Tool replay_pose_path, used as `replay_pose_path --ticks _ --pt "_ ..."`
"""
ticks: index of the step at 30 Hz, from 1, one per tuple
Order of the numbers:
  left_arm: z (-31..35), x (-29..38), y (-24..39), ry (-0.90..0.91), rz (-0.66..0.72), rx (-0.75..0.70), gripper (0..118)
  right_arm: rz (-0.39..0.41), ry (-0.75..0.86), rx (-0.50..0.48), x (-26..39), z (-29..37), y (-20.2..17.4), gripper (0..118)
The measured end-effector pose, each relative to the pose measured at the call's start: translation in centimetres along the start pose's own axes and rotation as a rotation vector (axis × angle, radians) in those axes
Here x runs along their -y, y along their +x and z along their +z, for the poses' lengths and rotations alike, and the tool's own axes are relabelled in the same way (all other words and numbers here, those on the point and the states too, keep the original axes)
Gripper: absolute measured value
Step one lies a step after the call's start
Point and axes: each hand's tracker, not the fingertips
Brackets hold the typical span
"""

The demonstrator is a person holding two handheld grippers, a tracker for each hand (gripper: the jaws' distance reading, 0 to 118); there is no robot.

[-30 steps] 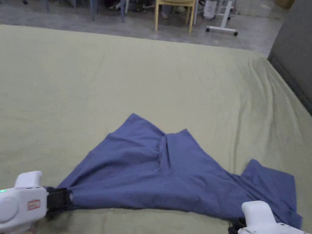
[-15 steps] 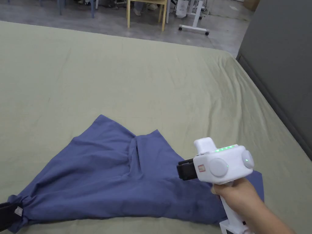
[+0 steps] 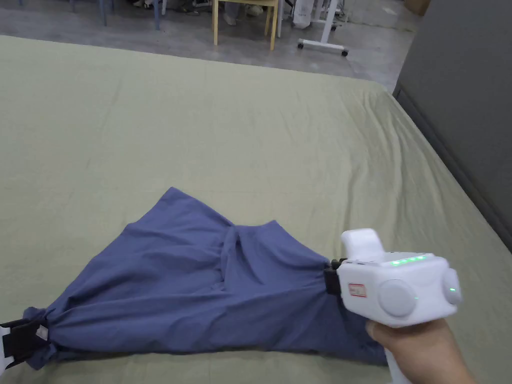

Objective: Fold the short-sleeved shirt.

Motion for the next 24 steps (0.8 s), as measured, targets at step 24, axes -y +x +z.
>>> replay_pose_path --ticks 24 --pt "22.2 -36.6 20.9 0.681 -0.18 0.17 0 0.237 0.511 0.468 -35.4 28.0 3.2 5"
